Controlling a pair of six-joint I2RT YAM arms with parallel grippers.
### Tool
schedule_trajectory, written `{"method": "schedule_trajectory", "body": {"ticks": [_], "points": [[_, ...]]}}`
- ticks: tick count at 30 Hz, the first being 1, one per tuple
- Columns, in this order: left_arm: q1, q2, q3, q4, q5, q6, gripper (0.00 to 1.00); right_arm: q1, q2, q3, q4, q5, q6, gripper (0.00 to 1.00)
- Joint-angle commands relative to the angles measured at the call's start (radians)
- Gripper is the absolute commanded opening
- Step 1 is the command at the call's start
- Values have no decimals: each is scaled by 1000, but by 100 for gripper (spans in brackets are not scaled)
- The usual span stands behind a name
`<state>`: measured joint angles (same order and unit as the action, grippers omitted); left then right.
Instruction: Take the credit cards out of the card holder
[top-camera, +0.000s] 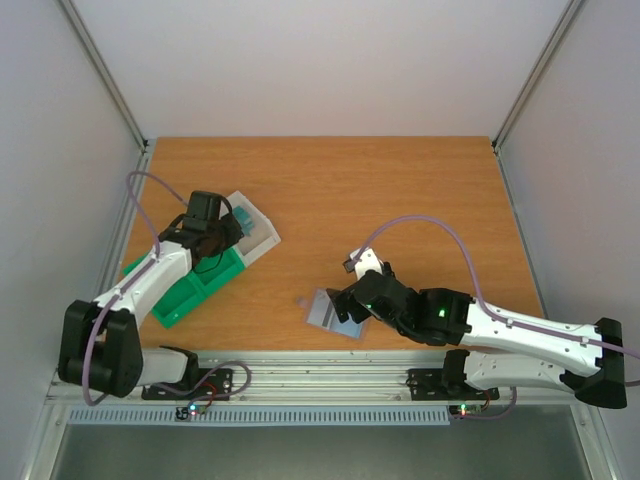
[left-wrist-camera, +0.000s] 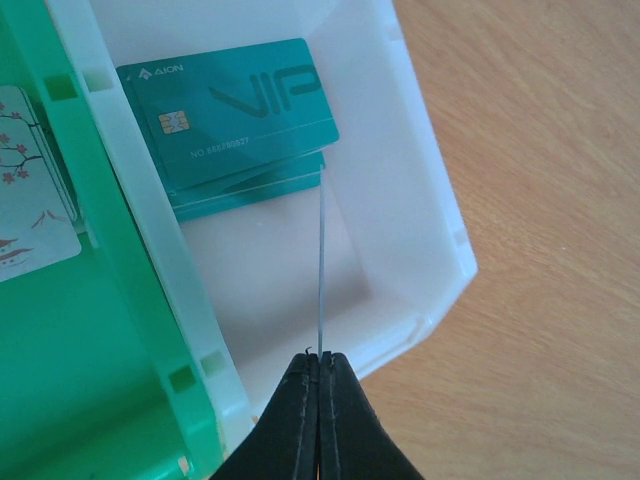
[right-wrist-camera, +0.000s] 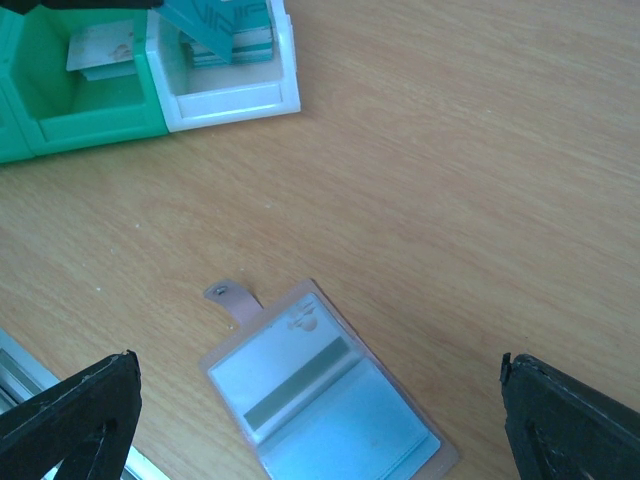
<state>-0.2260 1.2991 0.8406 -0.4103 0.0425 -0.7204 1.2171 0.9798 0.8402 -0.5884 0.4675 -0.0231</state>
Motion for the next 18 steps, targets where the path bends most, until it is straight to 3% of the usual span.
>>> {"method": "schedule_trajectory", "body": {"ticks": [1, 18], "points": [[29, 55, 55, 95, 22, 30, 0, -3, -43, 7, -5, 16, 11, 98], [73, 165, 116, 128, -29, 5, 0, -4, -66, 16, -40, 63, 21, 99]]}}
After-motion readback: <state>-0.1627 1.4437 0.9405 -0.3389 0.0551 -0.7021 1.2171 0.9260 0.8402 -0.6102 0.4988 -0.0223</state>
